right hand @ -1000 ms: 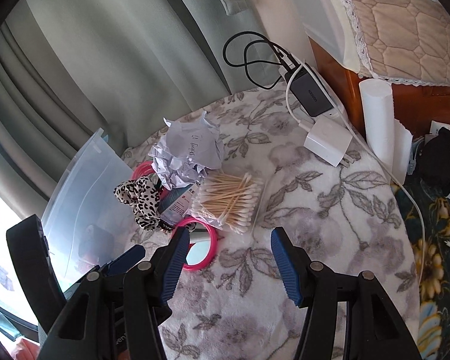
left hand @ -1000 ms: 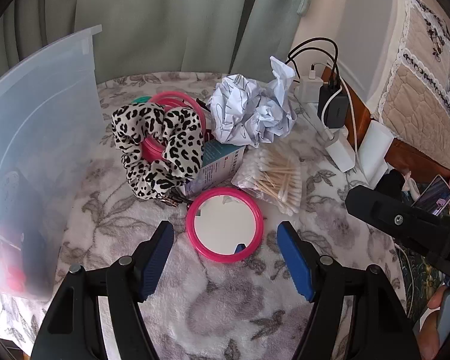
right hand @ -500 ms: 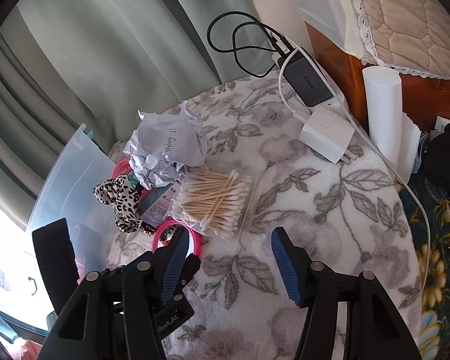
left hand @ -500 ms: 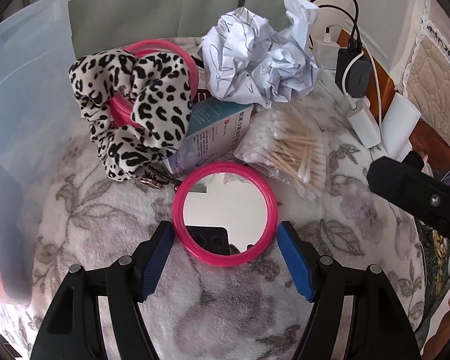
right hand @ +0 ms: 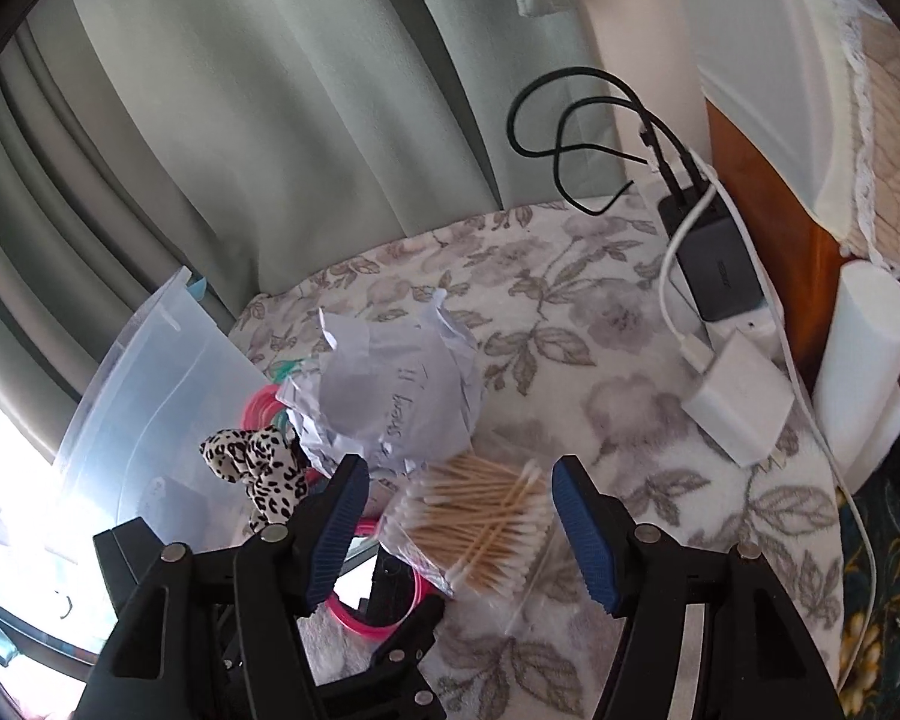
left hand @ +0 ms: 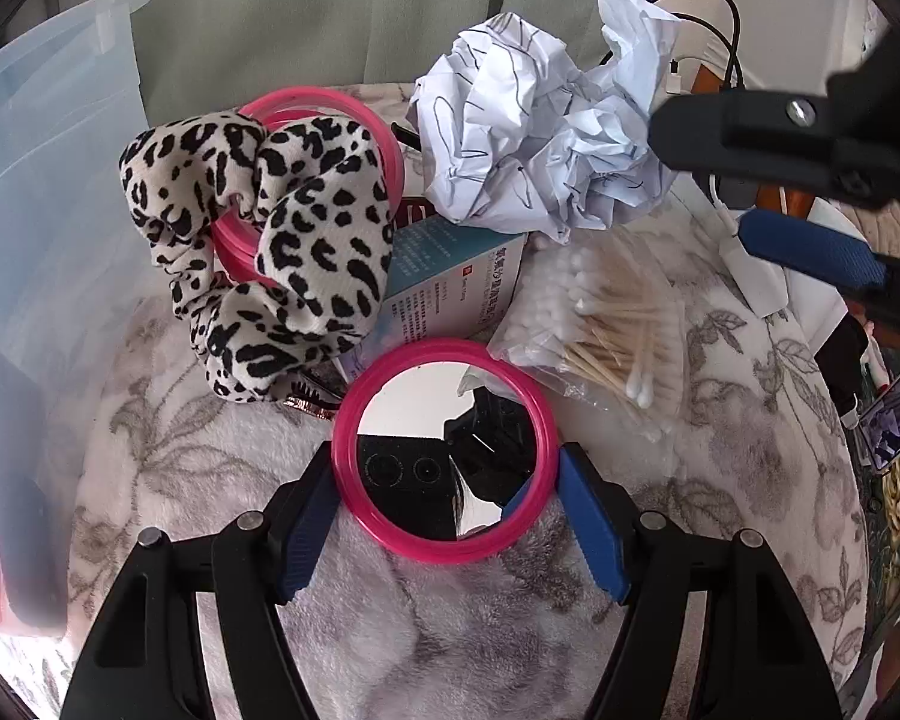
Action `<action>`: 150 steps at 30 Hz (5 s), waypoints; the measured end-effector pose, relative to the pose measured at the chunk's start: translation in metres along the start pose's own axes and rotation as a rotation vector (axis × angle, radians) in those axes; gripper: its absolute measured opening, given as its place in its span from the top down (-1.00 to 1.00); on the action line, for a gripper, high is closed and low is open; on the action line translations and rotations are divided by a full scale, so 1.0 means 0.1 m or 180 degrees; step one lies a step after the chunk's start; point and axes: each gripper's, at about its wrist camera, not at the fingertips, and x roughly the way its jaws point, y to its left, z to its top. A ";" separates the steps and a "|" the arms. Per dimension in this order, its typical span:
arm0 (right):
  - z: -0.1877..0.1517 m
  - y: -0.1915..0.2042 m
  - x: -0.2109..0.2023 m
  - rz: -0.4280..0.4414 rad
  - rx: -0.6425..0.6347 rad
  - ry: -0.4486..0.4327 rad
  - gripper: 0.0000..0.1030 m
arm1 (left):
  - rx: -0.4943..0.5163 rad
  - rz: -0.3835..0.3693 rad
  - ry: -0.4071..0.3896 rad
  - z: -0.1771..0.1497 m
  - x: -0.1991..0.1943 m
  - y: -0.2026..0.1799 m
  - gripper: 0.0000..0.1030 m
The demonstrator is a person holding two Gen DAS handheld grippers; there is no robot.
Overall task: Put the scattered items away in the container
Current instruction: 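Lower the left tool onto the pink mirror while the right tool reaches the crumpled paper, then close the left tool on the pink mirror while the right tool grasps the crumpled paper, then lift the pink mirror with the left tool while the right tool lifts the paper, then carry the mirror and crumpled paper over the clear box with both tools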
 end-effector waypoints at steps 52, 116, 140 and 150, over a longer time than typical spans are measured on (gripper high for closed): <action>-0.25 -0.15 -0.91 0.0173 0.0823 -0.0421 0.42 | -0.0049 -0.0215 -0.0442 -0.40 -1.36 0.31 -0.40; -0.30 1.50 -1.57 0.0244 -0.0016 -0.0909 0.41 | -0.0906 -0.0513 -0.1803 -0.25 -2.34 1.52 -0.40; -0.26 2.63 -0.47 0.0690 -0.0766 -0.0211 0.41 | -0.1764 -0.0119 -0.1737 -0.37 -2.10 2.73 -0.40; -0.26 2.65 -0.12 0.0699 -0.0786 -0.0020 0.42 | -0.1717 -0.0057 -0.1713 -0.36 -1.99 2.78 -0.40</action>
